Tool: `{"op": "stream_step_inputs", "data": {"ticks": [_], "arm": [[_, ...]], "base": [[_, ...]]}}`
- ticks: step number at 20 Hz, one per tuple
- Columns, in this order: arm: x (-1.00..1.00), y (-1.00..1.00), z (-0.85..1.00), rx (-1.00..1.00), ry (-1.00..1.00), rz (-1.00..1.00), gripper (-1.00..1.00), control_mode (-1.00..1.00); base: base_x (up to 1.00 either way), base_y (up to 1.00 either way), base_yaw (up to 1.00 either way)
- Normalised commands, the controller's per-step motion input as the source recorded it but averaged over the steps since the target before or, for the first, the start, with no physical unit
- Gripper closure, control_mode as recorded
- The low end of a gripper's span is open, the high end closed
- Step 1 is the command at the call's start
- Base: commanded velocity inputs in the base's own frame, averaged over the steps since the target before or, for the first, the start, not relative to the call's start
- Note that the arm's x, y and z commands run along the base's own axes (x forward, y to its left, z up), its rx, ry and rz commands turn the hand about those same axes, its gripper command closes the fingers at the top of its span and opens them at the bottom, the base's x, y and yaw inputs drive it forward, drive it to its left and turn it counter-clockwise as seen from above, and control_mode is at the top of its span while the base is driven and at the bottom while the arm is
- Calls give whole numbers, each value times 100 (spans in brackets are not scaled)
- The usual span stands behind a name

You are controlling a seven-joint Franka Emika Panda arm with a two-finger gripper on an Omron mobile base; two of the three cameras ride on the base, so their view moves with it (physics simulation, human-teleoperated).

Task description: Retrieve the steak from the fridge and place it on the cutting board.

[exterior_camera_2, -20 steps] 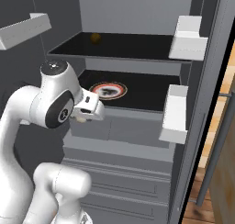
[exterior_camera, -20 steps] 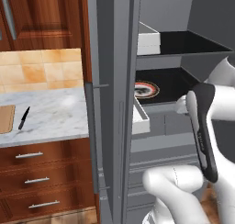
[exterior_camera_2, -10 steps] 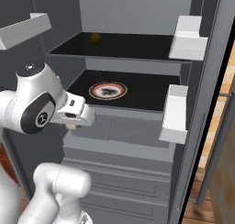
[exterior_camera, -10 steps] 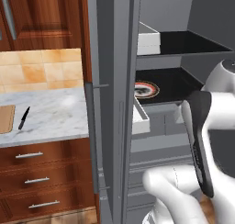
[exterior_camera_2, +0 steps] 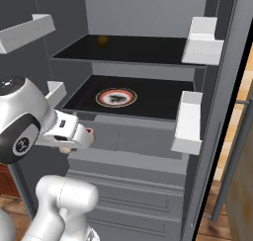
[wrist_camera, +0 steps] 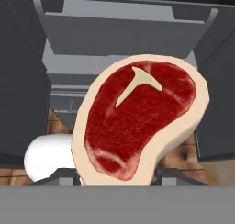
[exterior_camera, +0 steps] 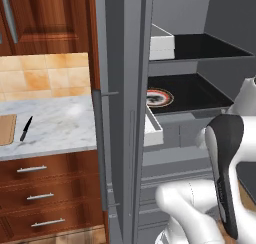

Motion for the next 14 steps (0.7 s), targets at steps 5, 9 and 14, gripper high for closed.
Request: {"op": "stream_step_inputs", "data": {"ticks": [5,9,14], "arm": [[0,4,0,-4,7,0,100,-100],[0,0,0,0,0,0,100,-100],[0,0,0,0,0,0,100,100]], "base": [[0,0,0],[0,0,0],[-2,0,0]]}}
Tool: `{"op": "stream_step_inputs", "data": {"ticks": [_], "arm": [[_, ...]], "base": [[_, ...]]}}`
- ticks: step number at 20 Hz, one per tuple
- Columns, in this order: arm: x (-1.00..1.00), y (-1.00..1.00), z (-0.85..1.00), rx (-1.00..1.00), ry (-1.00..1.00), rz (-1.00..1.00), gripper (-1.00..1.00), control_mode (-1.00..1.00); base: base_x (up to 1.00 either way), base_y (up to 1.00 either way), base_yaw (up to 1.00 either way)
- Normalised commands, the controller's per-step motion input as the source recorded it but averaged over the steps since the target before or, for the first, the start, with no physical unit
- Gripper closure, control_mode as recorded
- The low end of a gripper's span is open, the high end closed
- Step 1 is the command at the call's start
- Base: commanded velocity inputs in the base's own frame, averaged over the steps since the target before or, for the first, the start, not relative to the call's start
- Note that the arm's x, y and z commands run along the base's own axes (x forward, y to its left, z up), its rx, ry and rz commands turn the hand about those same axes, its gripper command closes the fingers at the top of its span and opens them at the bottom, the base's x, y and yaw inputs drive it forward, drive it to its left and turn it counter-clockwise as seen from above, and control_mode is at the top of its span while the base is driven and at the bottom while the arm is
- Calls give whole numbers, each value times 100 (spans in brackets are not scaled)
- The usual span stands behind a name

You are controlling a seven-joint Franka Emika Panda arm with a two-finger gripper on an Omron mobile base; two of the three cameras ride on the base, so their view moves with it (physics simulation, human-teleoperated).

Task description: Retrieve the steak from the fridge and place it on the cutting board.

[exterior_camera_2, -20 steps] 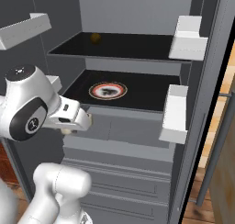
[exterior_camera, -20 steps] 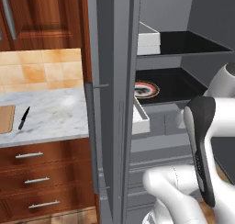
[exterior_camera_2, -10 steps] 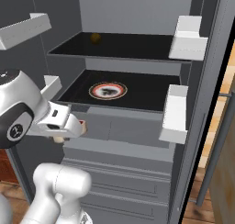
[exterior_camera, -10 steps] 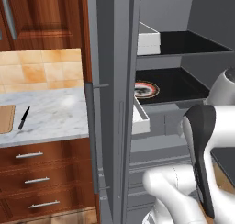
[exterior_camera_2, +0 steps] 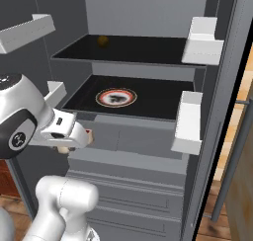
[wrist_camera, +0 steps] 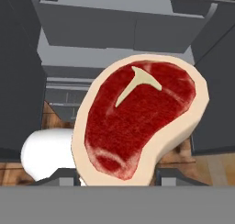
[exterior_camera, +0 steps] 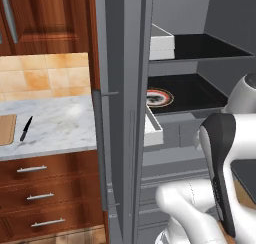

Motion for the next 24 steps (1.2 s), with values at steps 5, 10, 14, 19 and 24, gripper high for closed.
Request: {"op": "stream_step_inputs", "data": {"ticks": [5,10,14,19,24], "arm": [[0,0,0,0,0,0,100,100],[0,0,0,0,0,0,100,100],[0,0,0,0,0,0,100,100],[0,0,0,0,0,0,100,100],[0,0,0,0,0,0,100,100]], "base": [[-24,0,0],[-46,1,0],[-49,14,0],[-45,30,0],[-49,52,-1]]}}
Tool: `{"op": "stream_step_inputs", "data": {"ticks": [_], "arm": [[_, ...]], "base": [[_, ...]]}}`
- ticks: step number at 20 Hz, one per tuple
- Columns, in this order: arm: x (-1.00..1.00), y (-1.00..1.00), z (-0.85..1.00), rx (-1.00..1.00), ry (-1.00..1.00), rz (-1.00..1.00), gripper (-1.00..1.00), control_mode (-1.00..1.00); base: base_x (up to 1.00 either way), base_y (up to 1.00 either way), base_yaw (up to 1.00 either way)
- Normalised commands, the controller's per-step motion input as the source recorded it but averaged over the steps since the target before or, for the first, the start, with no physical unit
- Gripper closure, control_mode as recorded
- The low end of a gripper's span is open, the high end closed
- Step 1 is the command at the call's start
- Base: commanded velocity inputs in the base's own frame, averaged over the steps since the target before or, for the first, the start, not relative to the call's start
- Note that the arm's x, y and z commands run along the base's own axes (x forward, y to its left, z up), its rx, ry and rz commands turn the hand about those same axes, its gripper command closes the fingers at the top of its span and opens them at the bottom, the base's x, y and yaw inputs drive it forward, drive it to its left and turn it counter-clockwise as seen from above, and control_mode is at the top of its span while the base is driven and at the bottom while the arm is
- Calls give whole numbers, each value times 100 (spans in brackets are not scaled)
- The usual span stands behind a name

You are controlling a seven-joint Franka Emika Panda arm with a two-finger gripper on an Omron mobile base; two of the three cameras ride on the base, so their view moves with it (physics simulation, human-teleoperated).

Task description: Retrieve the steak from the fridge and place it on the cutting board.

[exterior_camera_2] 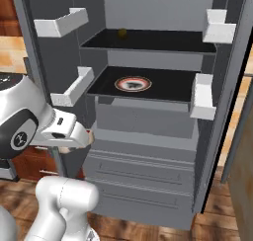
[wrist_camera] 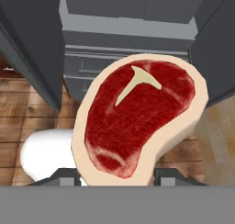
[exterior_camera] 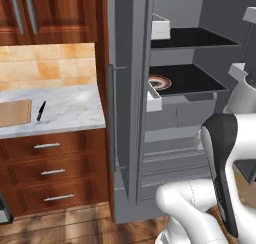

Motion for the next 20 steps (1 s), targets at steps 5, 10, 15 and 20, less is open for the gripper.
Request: {"op": "stream_step_inputs", "data": {"ticks": [5,10,15,20], "arm": [[0,0,0,0,0,0,100,100],[0,0,0,0,0,0,100,100],[0,0,0,0,0,0,100,100],[0,0,0,0,0,0,100,100]], "base": [[-40,75,-5],[-13,90,-13],[0,91,-20],[2,66,-6]]}}
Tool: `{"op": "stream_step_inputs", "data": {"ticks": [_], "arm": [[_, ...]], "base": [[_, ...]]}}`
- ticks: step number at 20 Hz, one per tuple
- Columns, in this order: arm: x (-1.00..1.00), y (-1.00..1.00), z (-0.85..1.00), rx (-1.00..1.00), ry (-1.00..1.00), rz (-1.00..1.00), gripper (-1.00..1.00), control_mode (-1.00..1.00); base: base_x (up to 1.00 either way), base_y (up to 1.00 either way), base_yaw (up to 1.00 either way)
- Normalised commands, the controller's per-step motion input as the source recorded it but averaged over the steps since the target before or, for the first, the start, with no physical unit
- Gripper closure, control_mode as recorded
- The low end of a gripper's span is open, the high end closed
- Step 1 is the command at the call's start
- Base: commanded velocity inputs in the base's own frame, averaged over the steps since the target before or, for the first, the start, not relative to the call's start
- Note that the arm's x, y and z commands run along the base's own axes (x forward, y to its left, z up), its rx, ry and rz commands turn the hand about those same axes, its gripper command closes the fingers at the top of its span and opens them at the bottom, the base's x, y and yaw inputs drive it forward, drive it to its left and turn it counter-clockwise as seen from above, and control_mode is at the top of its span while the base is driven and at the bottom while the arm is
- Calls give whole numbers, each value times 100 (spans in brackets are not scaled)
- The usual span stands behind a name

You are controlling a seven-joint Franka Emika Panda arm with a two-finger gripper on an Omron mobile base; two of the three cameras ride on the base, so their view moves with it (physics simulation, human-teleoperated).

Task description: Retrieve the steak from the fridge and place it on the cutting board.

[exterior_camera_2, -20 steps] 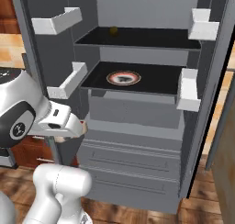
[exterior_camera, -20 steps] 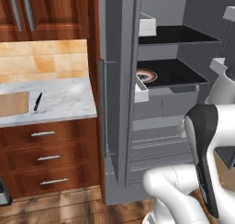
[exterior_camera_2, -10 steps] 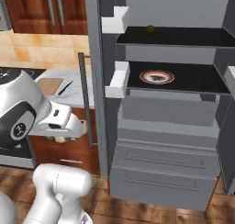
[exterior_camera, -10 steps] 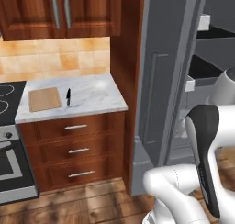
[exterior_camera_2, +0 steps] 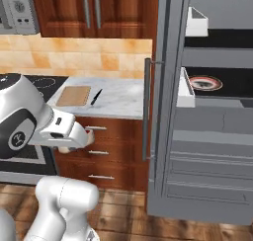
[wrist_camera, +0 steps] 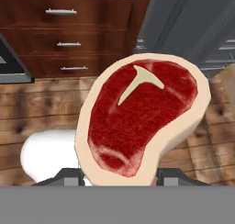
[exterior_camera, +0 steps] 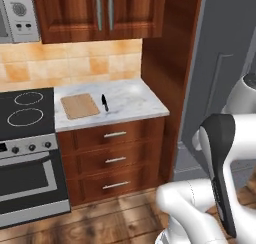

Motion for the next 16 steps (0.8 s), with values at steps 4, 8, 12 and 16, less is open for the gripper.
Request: {"op": "stream_step_inputs", "data": {"ticks": [4,8,12,16], "arm": [[0,0,0,0,0,0,100,100],[0,0,0,0,0,0,100,100],[0,0,0,0,0,0,100,100],[0,0,0,0,0,0,100,100]], "base": [[8,61,4],[24,86,9],[50,82,5],[71,47,0]]}}
